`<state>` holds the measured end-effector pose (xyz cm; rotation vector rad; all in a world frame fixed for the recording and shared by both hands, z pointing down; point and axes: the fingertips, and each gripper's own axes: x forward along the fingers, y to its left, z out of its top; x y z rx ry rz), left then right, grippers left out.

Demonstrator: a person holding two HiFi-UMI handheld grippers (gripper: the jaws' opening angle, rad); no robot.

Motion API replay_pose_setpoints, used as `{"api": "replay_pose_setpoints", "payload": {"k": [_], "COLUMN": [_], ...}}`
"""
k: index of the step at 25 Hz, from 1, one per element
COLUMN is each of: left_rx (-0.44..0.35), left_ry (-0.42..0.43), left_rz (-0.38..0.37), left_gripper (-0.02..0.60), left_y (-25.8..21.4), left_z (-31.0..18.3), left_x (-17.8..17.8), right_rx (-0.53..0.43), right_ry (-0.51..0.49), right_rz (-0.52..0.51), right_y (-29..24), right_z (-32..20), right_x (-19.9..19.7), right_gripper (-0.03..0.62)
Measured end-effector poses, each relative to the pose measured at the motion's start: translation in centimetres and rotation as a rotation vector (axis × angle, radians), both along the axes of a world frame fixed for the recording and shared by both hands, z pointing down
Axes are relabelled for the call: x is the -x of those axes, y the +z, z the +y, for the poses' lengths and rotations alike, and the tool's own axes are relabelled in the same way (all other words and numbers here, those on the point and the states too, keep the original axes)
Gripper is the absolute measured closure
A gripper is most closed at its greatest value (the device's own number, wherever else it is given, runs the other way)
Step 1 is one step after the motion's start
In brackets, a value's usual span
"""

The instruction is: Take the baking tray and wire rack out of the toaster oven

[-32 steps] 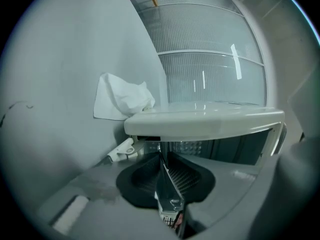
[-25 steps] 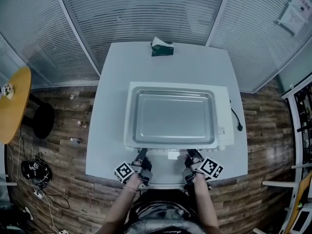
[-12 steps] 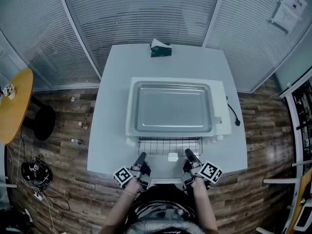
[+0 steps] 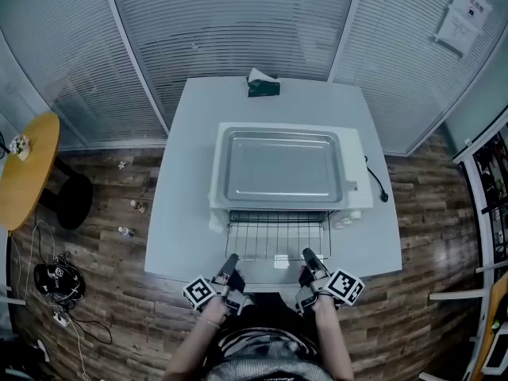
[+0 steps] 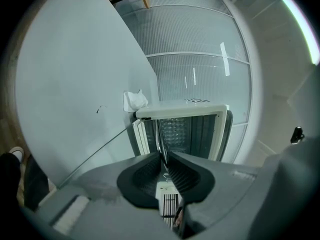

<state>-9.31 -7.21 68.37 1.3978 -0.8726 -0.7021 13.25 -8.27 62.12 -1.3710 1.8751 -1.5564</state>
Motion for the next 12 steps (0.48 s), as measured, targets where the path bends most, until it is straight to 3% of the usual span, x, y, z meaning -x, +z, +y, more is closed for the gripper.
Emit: {"api": "replay_pose_setpoints", "payload": {"k": [8, 12], "left_rx": [-0.016, -0.047], "left_ry": [0.005, 0.030], "left_rz": [0.006, -0.019], "left_gripper": [0.543, 0.545], "left_y": [-1.7, -2.6], "left_z": [2.8, 4.2], "left_x": [0.5, 0.7], "right_rx": [0.039, -0.023], "right_ry": [0.026, 0.002], "right_rz": [-0.031, -0.024], "right_y": [-0.1, -1.1], "right_z": [3.8, 5.3], "right_x": [0.4, 0.6], "right_gripper": [0.583, 0.583]}}
